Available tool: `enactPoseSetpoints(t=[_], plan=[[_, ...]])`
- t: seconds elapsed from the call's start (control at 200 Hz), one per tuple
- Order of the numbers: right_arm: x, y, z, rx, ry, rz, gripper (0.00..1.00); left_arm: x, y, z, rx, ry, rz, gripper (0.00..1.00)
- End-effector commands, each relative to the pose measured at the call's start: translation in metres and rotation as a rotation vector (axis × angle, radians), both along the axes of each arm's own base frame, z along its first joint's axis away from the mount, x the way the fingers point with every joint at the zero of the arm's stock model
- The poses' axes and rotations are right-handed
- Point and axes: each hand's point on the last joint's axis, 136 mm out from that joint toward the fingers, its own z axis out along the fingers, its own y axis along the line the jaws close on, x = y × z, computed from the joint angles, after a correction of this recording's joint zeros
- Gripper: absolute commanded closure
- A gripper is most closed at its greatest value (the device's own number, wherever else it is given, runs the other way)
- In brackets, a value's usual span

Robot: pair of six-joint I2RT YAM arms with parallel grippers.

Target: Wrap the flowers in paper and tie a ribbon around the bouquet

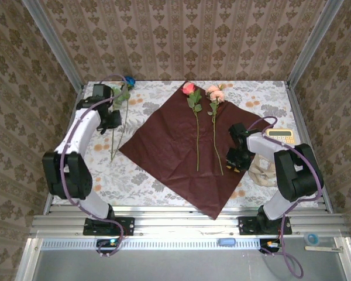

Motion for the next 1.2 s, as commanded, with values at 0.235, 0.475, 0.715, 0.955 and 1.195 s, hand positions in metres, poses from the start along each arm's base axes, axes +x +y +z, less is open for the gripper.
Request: enactPoseSetpoints(t=[0.235,0.475,0.715,0.955,1.195], plan=[[-0.013,-0.006,-0.002,-0.025,0.033,-0.018,0.73,0.007,-0.239,0.001,-0.482,-0.027,-0.346,1.00],[-0.012,-0.007,0.002,-0.027,0.022,-0.009,0.73,0.046,-0.287,-0.034,-0.545,-0.012,-0.313,1.00],[-0.010,-0.006,0.004,-0.024,0.013,0.005,0.72,0.039,-0.243,-0.037,-0.364,0.022,-0.226,0.91],[0.016,0.010,0.049,-0.087,-0.178,0.173,0.56,0.055,-0.118,-0.039,-0.213,0.058,-0.057,0.64],[0.027,0.065,0.066,-0.131,-0.230,0.445,0.45,0.079,-0.011,-0.066,-0.031,0.138,0.076,0.50]])
